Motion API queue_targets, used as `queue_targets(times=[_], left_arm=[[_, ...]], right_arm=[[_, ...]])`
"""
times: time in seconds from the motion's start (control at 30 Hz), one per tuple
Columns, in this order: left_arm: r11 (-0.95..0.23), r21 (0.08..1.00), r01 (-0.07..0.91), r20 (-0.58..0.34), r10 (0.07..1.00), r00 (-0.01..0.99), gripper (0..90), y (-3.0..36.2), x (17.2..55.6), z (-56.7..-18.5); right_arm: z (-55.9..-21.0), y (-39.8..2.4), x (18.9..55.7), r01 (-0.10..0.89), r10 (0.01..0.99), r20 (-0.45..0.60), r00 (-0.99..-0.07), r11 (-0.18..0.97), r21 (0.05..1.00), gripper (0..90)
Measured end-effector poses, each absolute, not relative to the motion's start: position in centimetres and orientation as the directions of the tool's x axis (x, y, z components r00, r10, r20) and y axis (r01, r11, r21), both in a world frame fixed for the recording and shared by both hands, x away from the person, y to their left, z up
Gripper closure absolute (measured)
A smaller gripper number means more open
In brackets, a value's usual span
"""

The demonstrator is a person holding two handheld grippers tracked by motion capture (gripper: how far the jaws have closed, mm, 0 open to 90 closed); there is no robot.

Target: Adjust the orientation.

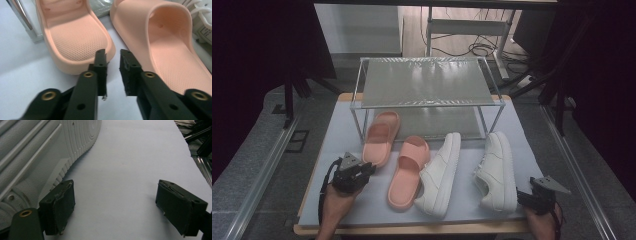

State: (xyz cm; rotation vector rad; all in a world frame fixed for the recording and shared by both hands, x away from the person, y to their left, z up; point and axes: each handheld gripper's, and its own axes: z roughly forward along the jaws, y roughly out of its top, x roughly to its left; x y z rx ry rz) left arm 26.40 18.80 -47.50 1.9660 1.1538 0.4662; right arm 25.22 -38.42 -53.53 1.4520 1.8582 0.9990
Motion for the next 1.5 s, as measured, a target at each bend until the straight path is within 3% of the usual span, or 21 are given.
queue_targets(times=[0.2, 1.5], left_arm=[[-0.279, 0.776, 0.565, -0.066, 0.856, 0.512, 89.2, 19.2, 26.1, -48.3], [-0.244, 0.786, 0.568, -0.057, 0.886, 0.461, 89.6, 17.4, 31.2, -50.1]], right_arm=[[-53.5, -38.4, 25.2, 0.541, 0.969, 0.008, -0.246, 0.131, 0.831, 15.5], [-53.5, -38.4, 25.2, 0.541, 0.969, 0.009, -0.246, 0.130, 0.831, 15.5]])
